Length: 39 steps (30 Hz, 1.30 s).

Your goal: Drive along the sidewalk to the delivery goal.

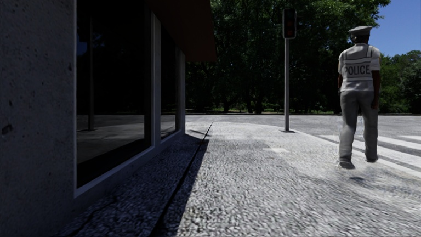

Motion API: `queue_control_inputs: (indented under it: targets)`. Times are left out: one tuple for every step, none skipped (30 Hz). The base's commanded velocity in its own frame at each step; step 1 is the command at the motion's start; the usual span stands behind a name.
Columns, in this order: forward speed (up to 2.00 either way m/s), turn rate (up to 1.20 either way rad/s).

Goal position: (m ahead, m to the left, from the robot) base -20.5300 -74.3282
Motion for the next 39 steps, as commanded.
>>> queue_control_inputs:
  targets:
    - [0.97,0.0]
    - [0.97,0.0]
    - [0.97,0.0]
    - [0.97,0.0]
    - [0.97,0.0]
    - [0.97,0.0]
    - [0.97,0.0]
    - [0.97,0.0]
    - [0.97,0.0]
    - [0.97,0.0]
    - [0.97,0.0]
    - [0.97,0.0]
    - [0.97,0.0]
    - [0.97,0.0]
    - [0.97,0.0]
    - [0.97,0.0]
    - [0.97,0.0]
    - [0.97,0.0]
    - [0.97,0.0]
    - [0.97,0.0]
    - [0.97,0.0]
    - [0.97,0.0]
    - [0.97,0.0]
    - [0.97,0.0]
    - [0.97,0.0]
    - [0.97,0.0]
    - [0.97,0.0]
    - [0.97,0.0]
    - [0.97,0.0]
    - [0.97,0.0]
    - [0.97,0.0]
    - [0.97,0.0]
    - [0.97,0.0]
    - [0.97,0.0]
    - [0.97,0.0]
    - [0.97,0.0]
    - [0.97,-0.03]
    - [0.97,-0.04]
    - [0.97,-0.06]
